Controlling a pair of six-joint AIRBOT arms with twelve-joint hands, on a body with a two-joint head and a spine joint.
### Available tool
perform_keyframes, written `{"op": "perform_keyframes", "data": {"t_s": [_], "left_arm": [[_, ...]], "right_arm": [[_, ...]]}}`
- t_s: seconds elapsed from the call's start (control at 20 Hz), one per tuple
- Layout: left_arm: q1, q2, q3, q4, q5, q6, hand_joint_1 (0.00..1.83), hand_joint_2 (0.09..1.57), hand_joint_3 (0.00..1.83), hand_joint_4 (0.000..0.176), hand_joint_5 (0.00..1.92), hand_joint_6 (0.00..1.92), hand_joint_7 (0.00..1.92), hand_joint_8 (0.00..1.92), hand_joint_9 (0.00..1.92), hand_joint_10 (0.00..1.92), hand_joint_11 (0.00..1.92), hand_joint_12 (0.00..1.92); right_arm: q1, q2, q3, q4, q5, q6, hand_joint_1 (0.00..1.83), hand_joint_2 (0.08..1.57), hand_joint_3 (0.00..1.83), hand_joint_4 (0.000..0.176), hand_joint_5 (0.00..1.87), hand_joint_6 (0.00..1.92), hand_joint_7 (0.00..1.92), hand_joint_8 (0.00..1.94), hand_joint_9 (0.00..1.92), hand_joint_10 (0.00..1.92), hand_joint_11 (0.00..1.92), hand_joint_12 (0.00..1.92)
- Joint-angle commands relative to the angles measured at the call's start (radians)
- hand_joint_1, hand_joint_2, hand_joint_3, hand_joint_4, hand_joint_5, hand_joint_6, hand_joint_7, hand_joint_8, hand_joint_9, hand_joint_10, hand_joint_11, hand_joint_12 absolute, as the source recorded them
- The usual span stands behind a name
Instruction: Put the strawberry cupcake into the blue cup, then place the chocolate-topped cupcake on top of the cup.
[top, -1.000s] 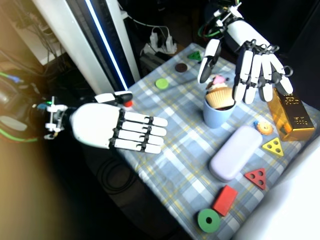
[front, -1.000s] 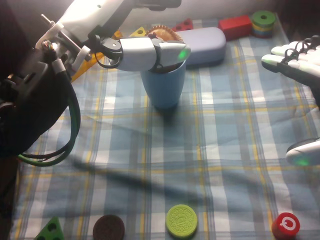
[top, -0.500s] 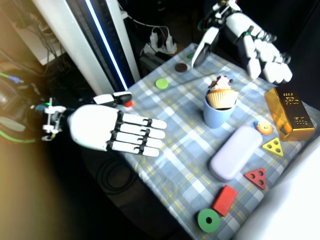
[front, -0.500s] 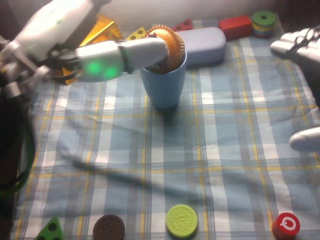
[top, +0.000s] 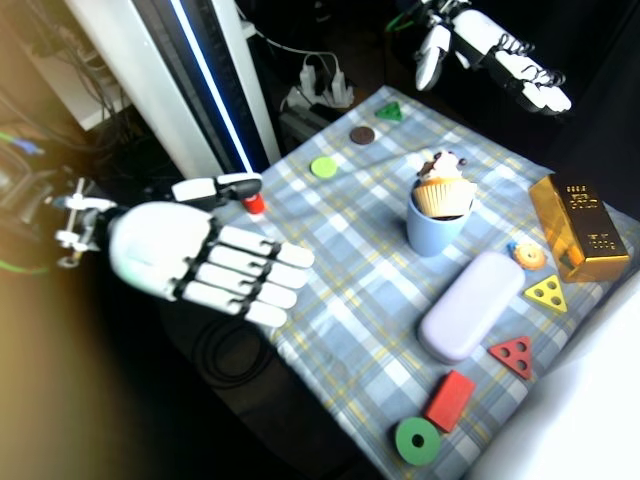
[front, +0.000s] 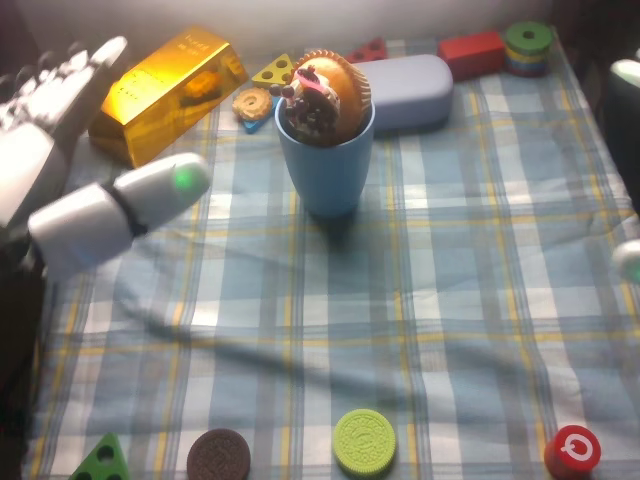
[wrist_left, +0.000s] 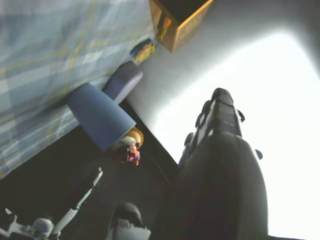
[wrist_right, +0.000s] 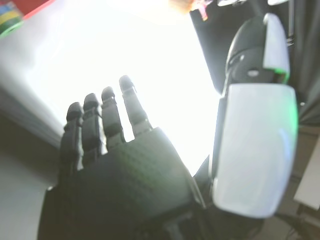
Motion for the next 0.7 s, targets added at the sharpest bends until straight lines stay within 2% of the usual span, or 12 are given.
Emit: {"op": "perform_keyframes", "data": {"t_s": [0.0, 0.05, 0.15, 0.2, 0.25, 0.3, 0.35, 0.45, 0.5, 0.6, 0.65], "left_arm": [[0.002, -0.003, 0.001, 0.003, -0.164, 0.001, 0.0, 0.82, 0.0, 0.116, 0.0, 0.0, 0.0, 0.0, 0.0, 0.0, 0.0, 0.0], [0.025, -0.015, -0.007, -0.02, -0.196, 0.001, 0.0, 0.81, 0.0, 0.126, 0.0, 0.0, 0.0, 0.0, 0.0, 0.0, 0.0, 0.0], [0.044, -0.038, -0.011, -0.04, -0.236, 0.001, 0.0, 0.8, 0.0, 0.099, 0.0, 0.0, 0.0, 0.0, 0.0, 0.0, 0.0, 0.0], [0.06, -0.054, -0.016, -0.053, -0.267, 0.001, 0.0, 0.8, 0.0, 0.087, 0.0, 0.0, 0.0, 0.0, 0.0, 0.0, 0.0, 0.0], [0.078, -0.066, -0.02, -0.067, -0.299, 0.001, 0.0, 0.8, 0.0, 0.087, 0.0, 0.0, 0.0, 0.0, 0.0, 0.0, 0.0, 0.0], [0.094, -0.078, -0.024, -0.079, -0.331, 0.001, 0.0, 0.82, 0.0, 0.098, 0.0, 0.0, 0.0, 0.0, 0.0, 0.0, 0.0, 0.0], [0.105, -0.088, -0.025, -0.09, -0.35, 0.0, 0.0, 0.84, 0.0, 0.078, 0.0, 0.0, 0.0, 0.0, 0.0, 0.0, 0.0, 0.0], [0.116, -0.106, -0.025, -0.103, -0.373, 0.0, 0.0, 0.83, 0.0, 0.079, 0.0, 0.0, 0.0, 0.0, 0.0, 0.0, 0.0, 0.0], [0.119, -0.116, -0.025, -0.107, -0.387, 0.0, 0.0, 0.83, 0.0, 0.057, 0.0, 0.0, 0.0, 0.0, 0.0, 0.0, 0.0, 0.0], [0.123, -0.124, -0.025, -0.109, -0.413, 0.0, 0.0, 0.82, 0.0, 0.048, 0.0, 0.0, 0.0, 0.0, 0.0, 0.0, 0.0, 0.0], [0.125, -0.127, -0.026, -0.109, -0.422, 0.0, 0.0, 0.82, 0.0, 0.057, 0.0, 0.0, 0.0, 0.0, 0.0, 0.0, 0.0, 0.0]], "right_arm": [[-0.026, 0.005, -0.006, 0.059, 0.215, 0.0, 0.0, 0.81, 0.0, 0.041, 0.0, 0.0, 0.0, 0.0, 0.0, 0.0, 0.0, 0.0], [-0.113, 0.005, -0.028, 0.116, 0.285, 0.0, 0.0, 0.83, 0.01, 0.025, 0.0, 0.0, 0.0, 0.0, 0.0, 0.0, 0.0, 0.0], [-0.167, 0.0, -0.056, 0.164, 0.363, 0.0, 0.0, 0.81, 0.0, 0.033, 0.0, 0.0, 0.0, 0.0, 0.0, 0.0, 0.0, 0.0], [-0.18, -0.012, -0.061, 0.189, 0.389, 0.0, 0.0, 0.8, 0.0, 0.04, 0.0, 0.0, 0.0, 0.0, 0.0, 0.0, 0.0, 0.0], [-0.18, -0.023, -0.062, 0.2, 0.4, -0.003, 0.0, 0.8, 0.0, 0.04, 0.0, 0.0, 0.0, 0.0, 0.0, 0.0, 0.0, 0.0], [-0.175, -0.034, -0.062, 0.206, 0.411, -0.003, 0.0, 0.84, 0.01, 0.012, 0.0, 0.0, 0.0, 0.0, 0.0, 0.0, 0.0, 0.0], [-0.173, -0.043, -0.06, 0.209, 0.417, -0.003, 0.0, 0.84, 0.01, 0.008, 0.0, 0.0, 0.0, 0.0, 0.0, 0.0, 0.0, 0.0], [-0.172, -0.063, -0.054, 0.216, 0.428, -0.003, 0.0, 0.84, 0.01, 0.013, 0.0, 0.0, 0.0, 0.0, 0.0, 0.0, 0.0, 0.0], [-0.17, -0.073, -0.05, 0.219, 0.432, -0.003, 0.0, 0.86, 0.02, 0.034, 0.0, 0.0, 0.0, 0.0, 0.0, 0.0, 0.0, 0.0], [-0.164, -0.085, -0.044, 0.221, 0.438, -0.003, 0.02, 0.88, 0.02, 0.057, 0.0, 0.0, 0.0, 0.0, 0.0, 0.0, 0.0, 0.0], [-0.159, -0.092, -0.041, 0.221, 0.439, -0.003, 0.03, 0.88, 0.01, 0.085, 0.0, 0.0, 0.0, 0.0, 0.0, 0.0, 0.0, 0.0]]}}
